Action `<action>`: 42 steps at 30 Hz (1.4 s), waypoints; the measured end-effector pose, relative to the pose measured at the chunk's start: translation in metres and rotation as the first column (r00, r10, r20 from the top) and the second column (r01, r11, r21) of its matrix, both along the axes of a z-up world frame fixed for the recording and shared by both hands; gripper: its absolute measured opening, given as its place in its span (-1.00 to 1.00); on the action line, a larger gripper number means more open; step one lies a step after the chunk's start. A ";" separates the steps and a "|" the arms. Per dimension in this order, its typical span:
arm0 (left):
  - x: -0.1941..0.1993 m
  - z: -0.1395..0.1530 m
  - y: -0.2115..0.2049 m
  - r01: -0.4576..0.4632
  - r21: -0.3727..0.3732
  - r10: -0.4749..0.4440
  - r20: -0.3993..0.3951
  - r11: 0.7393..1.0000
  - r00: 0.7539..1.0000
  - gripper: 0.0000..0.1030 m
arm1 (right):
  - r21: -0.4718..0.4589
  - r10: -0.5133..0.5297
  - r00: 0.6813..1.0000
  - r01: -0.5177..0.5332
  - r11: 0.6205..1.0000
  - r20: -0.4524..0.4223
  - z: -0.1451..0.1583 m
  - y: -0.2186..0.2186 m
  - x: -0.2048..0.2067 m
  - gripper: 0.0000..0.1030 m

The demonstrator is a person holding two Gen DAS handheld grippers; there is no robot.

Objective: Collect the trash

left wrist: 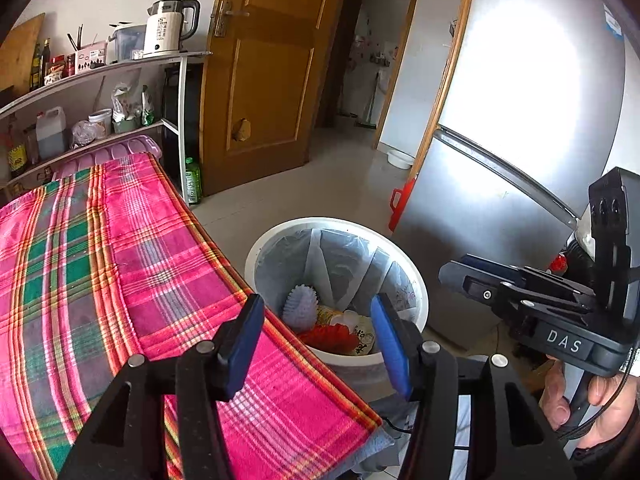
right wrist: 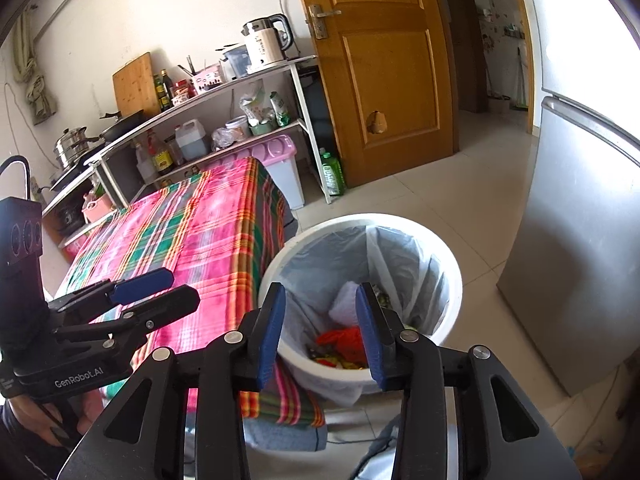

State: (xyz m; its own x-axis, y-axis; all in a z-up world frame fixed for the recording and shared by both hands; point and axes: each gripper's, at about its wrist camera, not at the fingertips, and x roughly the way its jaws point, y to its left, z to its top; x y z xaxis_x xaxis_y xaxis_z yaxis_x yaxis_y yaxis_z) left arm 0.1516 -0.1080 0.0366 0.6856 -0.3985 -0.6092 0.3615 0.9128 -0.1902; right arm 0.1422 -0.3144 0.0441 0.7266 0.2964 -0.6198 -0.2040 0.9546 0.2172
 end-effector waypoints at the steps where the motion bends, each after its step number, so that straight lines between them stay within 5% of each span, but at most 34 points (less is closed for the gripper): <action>1: -0.005 0.001 0.002 -0.007 0.002 0.007 0.006 1.000 1.000 0.14 | -0.008 0.001 1.000 -0.001 1.000 0.007 0.001 0.004 -0.007 -0.25; 22: -0.090 0.002 0.025 -0.089 0.048 0.084 0.099 0.995 0.992 0.14 | -0.134 0.011 0.997 -0.001 0.991 0.076 -0.009 0.045 -0.089 -0.24; 42: -0.098 -0.008 0.029 -0.114 0.048 0.110 0.087 0.992 0.990 0.14 | -0.144 0.004 0.997 0.007 0.990 0.078 -0.013 0.047 -0.097 -0.23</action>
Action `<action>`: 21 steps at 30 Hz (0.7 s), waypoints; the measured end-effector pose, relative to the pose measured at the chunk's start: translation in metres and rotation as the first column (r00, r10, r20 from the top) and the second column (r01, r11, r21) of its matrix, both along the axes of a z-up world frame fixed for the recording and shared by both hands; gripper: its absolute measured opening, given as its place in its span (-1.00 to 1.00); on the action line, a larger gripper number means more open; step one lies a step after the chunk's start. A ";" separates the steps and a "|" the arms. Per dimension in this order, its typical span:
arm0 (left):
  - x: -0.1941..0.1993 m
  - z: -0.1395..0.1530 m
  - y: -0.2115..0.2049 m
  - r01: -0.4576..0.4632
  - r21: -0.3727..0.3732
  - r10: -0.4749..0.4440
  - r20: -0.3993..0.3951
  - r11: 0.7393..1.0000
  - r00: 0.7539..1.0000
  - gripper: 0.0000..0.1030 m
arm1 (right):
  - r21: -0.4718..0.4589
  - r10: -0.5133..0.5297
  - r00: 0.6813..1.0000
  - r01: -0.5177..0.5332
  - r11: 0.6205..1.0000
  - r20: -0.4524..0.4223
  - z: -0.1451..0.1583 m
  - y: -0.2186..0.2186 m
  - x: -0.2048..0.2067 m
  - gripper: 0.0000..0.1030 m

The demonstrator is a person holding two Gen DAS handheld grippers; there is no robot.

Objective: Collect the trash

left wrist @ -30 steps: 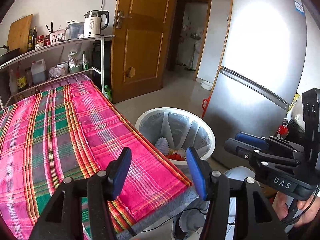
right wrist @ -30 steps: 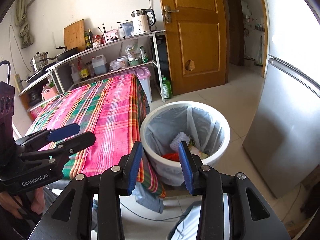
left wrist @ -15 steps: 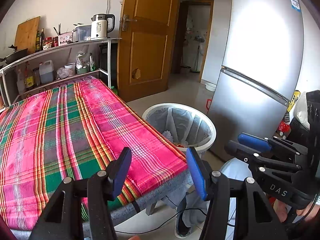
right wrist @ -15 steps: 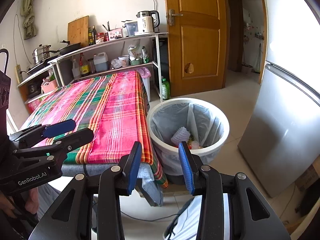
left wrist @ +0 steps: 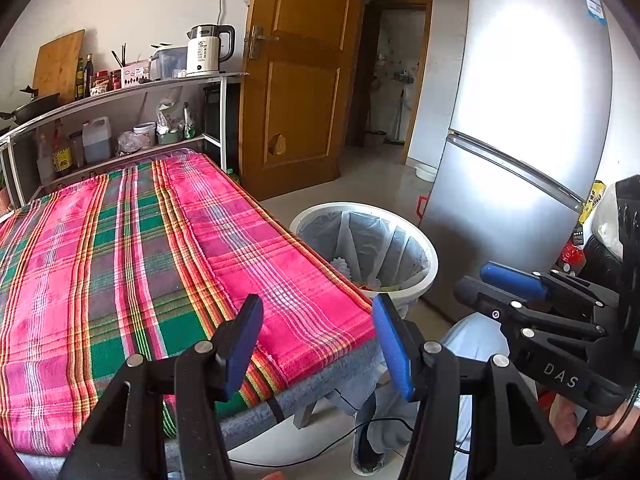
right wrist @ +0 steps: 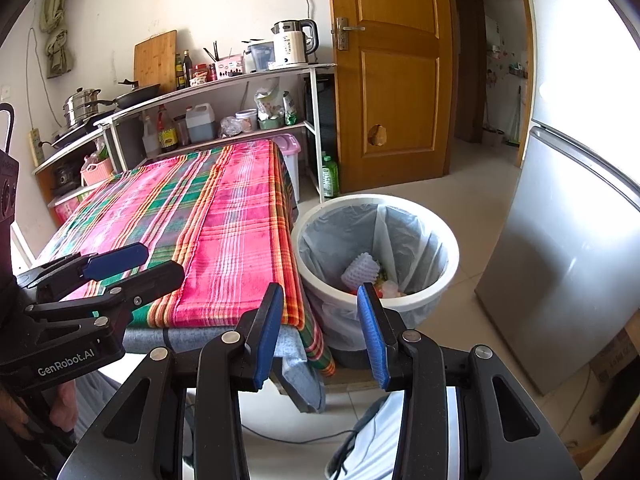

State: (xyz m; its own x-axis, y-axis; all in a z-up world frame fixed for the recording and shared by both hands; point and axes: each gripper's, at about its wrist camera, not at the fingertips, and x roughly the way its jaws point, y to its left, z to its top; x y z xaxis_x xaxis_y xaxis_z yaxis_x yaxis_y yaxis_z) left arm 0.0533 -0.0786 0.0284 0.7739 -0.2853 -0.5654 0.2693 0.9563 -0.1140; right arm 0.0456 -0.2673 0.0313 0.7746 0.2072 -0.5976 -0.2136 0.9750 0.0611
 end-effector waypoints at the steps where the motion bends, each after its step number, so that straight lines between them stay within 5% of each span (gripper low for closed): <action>1: 0.000 0.000 0.000 0.000 -0.001 0.000 -0.001 1.000 1.000 0.14 | 0.000 0.000 1.000 0.000 1.000 0.000 0.000 0.000 0.000 -0.23; 21: -0.001 -0.001 0.001 -0.007 -0.001 0.007 0.002 1.000 1.000 0.14 | -0.005 0.006 1.000 -0.006 1.000 -0.002 -0.003 0.000 0.001 -0.23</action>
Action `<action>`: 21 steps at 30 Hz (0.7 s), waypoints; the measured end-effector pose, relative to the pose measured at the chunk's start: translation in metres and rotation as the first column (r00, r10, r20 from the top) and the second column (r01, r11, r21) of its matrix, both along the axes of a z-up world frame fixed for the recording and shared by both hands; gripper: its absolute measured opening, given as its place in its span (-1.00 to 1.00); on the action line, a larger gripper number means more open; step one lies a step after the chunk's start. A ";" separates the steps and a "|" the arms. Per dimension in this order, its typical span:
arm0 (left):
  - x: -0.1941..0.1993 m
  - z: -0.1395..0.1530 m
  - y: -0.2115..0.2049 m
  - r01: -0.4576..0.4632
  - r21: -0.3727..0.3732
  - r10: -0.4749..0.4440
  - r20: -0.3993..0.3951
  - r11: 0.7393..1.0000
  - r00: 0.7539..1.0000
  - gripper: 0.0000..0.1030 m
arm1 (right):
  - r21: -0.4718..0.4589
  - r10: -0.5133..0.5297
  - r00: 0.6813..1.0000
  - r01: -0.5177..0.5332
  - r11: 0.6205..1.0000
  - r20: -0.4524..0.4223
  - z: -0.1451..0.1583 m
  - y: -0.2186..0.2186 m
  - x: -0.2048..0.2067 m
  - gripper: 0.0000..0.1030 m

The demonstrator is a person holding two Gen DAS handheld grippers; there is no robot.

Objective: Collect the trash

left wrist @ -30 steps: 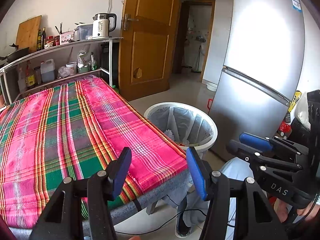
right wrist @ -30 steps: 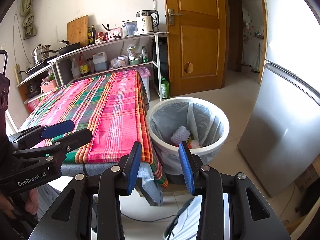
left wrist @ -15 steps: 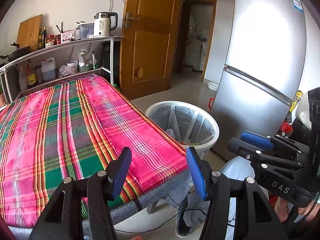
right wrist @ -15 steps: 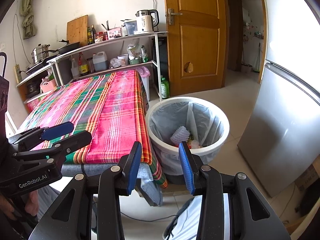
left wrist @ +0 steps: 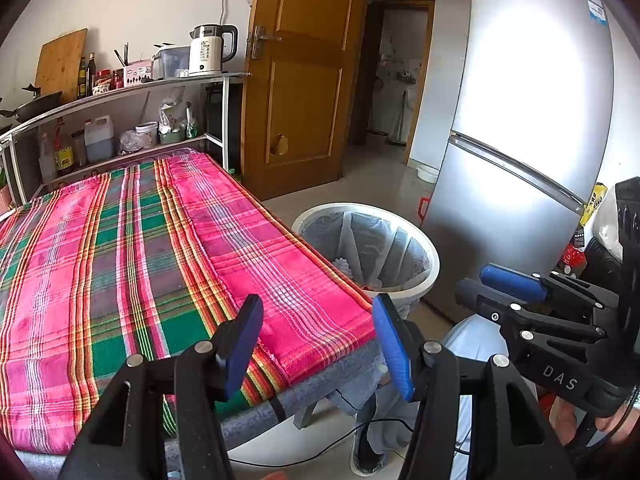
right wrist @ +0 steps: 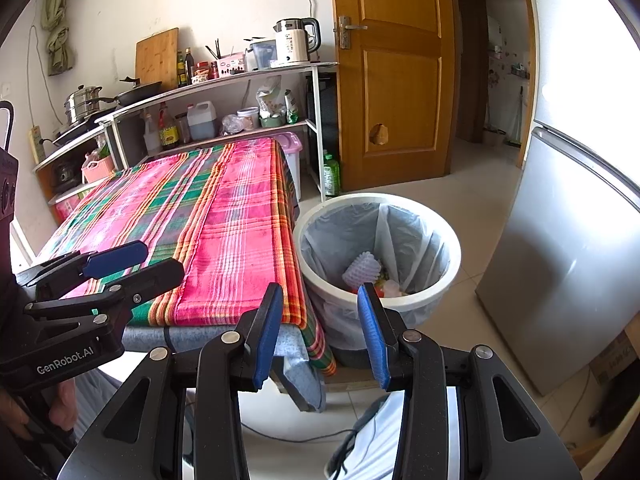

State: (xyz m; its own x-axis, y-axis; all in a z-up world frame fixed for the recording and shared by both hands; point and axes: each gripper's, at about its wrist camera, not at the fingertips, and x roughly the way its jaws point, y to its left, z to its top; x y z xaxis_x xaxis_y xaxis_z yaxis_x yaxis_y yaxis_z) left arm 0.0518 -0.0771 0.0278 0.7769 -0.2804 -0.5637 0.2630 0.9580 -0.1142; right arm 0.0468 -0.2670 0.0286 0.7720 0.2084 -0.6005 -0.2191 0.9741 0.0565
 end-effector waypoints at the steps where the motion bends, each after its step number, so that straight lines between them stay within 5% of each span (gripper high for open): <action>1: 0.000 0.000 0.000 0.000 0.001 0.000 0.001 1.000 1.000 0.14 | 0.000 0.001 1.000 -0.001 1.000 0.000 0.000 0.000 0.000 -0.23; 21: 0.000 0.003 -0.002 0.001 0.006 -0.001 0.005 1.000 1.000 0.14 | 0.001 0.003 1.000 -0.003 1.000 -0.001 -0.001 0.001 -0.001 -0.22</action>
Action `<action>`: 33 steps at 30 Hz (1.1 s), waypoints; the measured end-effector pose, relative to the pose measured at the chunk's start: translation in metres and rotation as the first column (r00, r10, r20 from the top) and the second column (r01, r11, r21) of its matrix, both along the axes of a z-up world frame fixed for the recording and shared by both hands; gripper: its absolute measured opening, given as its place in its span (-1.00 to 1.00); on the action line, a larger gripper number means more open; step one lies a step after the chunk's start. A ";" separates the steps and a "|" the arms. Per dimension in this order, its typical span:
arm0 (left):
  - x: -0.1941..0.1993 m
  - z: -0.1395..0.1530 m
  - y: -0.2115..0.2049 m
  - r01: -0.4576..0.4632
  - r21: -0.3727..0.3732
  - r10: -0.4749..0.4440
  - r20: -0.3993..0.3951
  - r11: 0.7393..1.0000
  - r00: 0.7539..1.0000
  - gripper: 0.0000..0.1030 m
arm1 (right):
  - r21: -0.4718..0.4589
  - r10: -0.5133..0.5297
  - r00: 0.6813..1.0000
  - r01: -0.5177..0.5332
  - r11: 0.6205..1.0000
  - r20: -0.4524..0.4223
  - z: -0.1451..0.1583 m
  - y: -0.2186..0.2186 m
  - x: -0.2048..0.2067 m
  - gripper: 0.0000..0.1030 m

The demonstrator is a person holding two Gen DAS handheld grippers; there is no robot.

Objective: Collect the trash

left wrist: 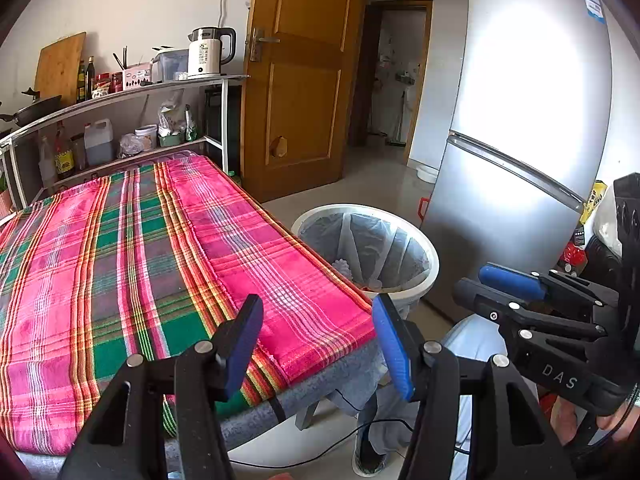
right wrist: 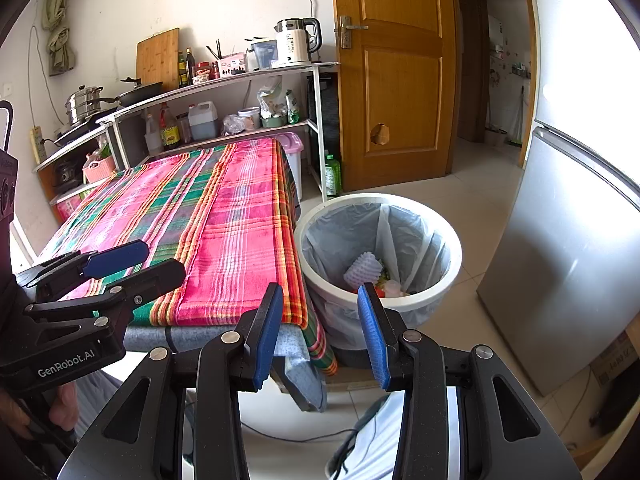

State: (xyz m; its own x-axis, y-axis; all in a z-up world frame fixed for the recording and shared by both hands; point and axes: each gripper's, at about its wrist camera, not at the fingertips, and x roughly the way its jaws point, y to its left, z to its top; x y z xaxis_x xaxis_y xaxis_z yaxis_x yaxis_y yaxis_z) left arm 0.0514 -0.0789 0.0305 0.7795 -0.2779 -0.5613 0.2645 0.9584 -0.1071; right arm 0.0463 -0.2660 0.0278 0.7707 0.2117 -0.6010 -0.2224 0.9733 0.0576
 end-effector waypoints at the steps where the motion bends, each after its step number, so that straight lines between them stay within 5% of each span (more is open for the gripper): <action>1: 0.000 0.000 0.000 0.000 0.000 0.000 0.000 1.000 1.000 0.14 | -0.001 0.000 1.000 0.000 1.000 0.000 0.000 0.000 0.000 -0.22; 33: 0.000 -0.009 -0.002 0.008 -0.001 -0.008 -0.020 1.000 1.000 0.14 | 0.000 0.002 1.000 -0.002 1.000 -0.001 0.000 0.002 -0.001 -0.22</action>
